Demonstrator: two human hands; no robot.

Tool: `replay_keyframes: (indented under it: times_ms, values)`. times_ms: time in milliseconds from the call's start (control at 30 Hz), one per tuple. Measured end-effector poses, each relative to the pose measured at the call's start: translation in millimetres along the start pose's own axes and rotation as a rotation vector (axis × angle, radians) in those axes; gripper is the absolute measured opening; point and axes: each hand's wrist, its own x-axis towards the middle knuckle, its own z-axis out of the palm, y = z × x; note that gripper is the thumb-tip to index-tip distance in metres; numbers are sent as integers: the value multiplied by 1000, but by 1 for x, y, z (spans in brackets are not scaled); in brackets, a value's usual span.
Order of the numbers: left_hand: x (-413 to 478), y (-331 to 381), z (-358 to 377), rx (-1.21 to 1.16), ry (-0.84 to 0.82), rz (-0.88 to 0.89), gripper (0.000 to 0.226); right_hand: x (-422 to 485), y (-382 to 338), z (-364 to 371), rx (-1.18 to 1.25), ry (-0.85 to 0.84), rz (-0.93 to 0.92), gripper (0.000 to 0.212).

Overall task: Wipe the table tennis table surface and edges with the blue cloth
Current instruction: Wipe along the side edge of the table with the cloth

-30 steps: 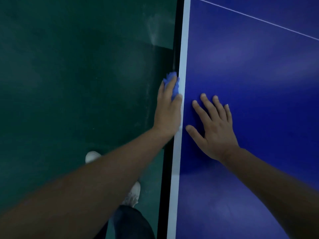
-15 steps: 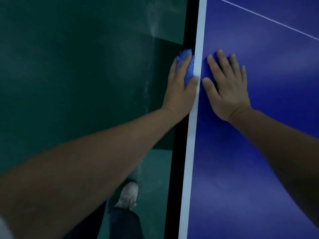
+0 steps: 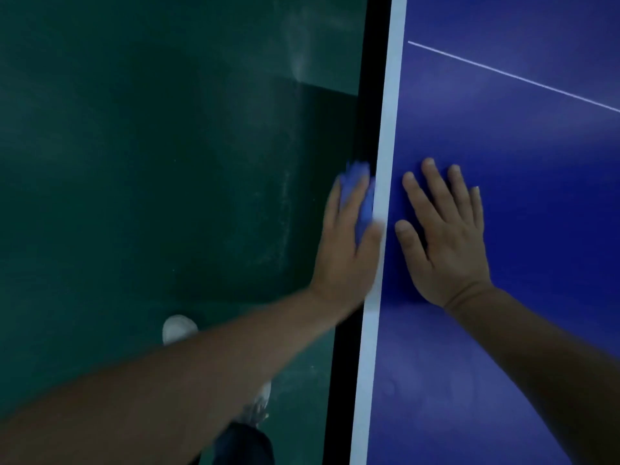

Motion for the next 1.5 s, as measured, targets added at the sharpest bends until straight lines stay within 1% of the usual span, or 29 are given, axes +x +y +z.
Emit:
replay_keyframes:
  times_ms: [100, 167, 233, 300, 367, 433, 500, 567, 600, 667, 700, 733, 800, 867, 933, 1000, 1067, 1167, 1233, 1300, 1400, 1433, 1500]
  values:
    - [83, 9, -1, -129, 57, -86, 54, 0, -3, -3, -1, -11, 7, 59]
    - [87, 13, 0, -158, 65, -86, 55, 0, -4, -4, -8, -19, 10, 60]
    - [44, 4, 1, -119, 50, -39, 53, 0, -4, -4, -11, -18, 7, 60]
    - [-23, -5, 2, -116, 34, -30, 52, 0, -3, -4, -12, -8, 1, 60]
    - [-82, -6, 5, -152, 32, -107, 54, 1, -2, -2, -11, -3, -3, 60]
    - [-97, 3, 7, -133, 55, -197, 55, 0, -2, -1, -8, 3, -3, 59]
    - [-65, 7, 8, -100, 85, -200, 53, 0, -2, -1, -8, 7, -4, 59]
    - [-4, 3, 8, -63, 93, -190, 49, 1, -2, -1, -11, 7, -2, 59]
    - [31, -2, 7, -89, 101, -209, 48, 1, -2, -2, -10, 5, 0, 59]
    - [90, -3, 3, -234, 118, -304, 47, 0, -2, -3, -5, 2, 5, 59]
    - [104, -3, 2, -278, 125, -325, 46, 0, -3, -3, -4, 2, 8, 59]
    - [104, 0, 2, -273, 127, -331, 47, 1, -3, -3, -4, 0, 9, 59]
    - [67, -2, 3, -228, 110, -263, 49, 1, -3, -3, -7, -6, 9, 59]
    - [-2, -3, 3, -228, 78, -170, 49, 1, -3, -3, -5, -1, 9, 59]
    - [-75, -3, 4, -245, 41, -190, 54, 1, -2, -2, 5, 6, 6, 59]
    - [-101, 2, 2, -255, 31, -242, 61, 1, -2, -2, 13, 10, 4, 58]
    - [-66, 8, 1, -218, 35, -232, 60, 0, -1, -2, 12, 9, 2, 58]
    - [43, 16, 3, -100, 49, -165, 65, 1, 0, -1, 3, 3, 2, 58]
    - [102, 25, -1, -136, 59, -192, 66, 0, 0, -1, 3, 4, 8, 58]
    - [119, 28, -3, -165, 61, -164, 65, 0, -2, -2, 2, 7, 14, 58]
    - [66, 14, -4, -99, 20, -100, 59, 1, -3, -3, -4, -1, 21, 59]
    - [34, 6, -6, -94, -10, -111, 60, 0, -3, -3, -5, -2, 21, 59]
    - [-25, -6, -15, -92, -124, -163, 59, 0, -3, -4, -6, 2, 17, 59]
